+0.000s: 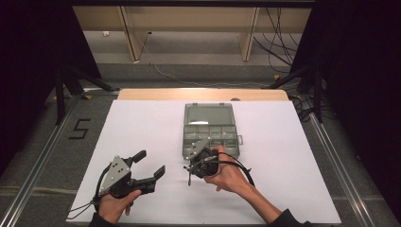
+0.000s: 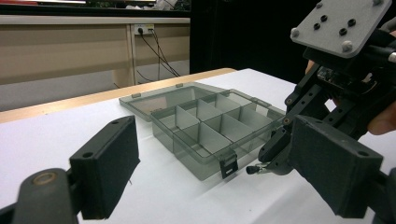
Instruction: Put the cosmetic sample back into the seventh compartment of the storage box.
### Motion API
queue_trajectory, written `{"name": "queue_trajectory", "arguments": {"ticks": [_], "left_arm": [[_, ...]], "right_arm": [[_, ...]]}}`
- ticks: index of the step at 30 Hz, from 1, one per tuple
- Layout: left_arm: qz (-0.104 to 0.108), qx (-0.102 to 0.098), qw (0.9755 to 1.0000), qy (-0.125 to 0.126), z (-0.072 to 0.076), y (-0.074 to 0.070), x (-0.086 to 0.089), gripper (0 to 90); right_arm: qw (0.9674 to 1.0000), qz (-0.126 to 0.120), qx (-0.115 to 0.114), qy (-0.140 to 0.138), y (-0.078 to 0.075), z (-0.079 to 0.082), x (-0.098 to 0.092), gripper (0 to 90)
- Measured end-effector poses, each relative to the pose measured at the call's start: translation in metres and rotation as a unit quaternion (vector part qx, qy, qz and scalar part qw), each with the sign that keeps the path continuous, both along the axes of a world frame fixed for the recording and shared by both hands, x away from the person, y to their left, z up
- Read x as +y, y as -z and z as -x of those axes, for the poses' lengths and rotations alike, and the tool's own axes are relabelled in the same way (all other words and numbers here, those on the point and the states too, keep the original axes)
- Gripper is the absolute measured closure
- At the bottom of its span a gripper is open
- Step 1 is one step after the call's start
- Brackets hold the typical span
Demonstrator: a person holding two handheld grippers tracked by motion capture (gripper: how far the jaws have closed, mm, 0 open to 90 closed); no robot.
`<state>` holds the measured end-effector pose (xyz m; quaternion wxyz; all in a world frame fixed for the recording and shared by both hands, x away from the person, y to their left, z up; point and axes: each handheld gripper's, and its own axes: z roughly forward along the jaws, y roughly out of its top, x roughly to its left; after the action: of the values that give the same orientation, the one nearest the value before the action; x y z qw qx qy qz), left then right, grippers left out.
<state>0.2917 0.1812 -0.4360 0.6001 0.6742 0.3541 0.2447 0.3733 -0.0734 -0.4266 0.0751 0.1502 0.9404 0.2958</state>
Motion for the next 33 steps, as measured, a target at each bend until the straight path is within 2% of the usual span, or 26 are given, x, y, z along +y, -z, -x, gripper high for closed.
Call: {"name": "queue_trajectory", "arguments": {"ticks": [21, 22, 27, 33], "left_arm": [[-0.001, 0.0, 1.0, 0.001, 0.0, 0.0, 0.0, 15.6], [-0.001, 0.0, 1.0, 0.001, 0.0, 0.0, 0.0, 15.6], [-0.001, 0.0, 1.0, 0.001, 0.0, 0.0, 0.0, 15.6], [-0.002, 0.0, 1.0, 0.001, 0.0, 0.0, 0.0, 15.6]], "right_arm": [[0.9994, -0.015, -0.006, 0.03, -0.017, -0.009, -0.023, 81.1], [0.9991, -0.017, -0.012, 0.036, -0.018, -0.011, -0.025, 81.1], [0.9988, -0.02, -0.011, 0.044, -0.022, -0.014, -0.032, 81.1], [0.9972, -0.026, -0.02, 0.068, -0.024, -0.021, -0.042, 81.1]]}}
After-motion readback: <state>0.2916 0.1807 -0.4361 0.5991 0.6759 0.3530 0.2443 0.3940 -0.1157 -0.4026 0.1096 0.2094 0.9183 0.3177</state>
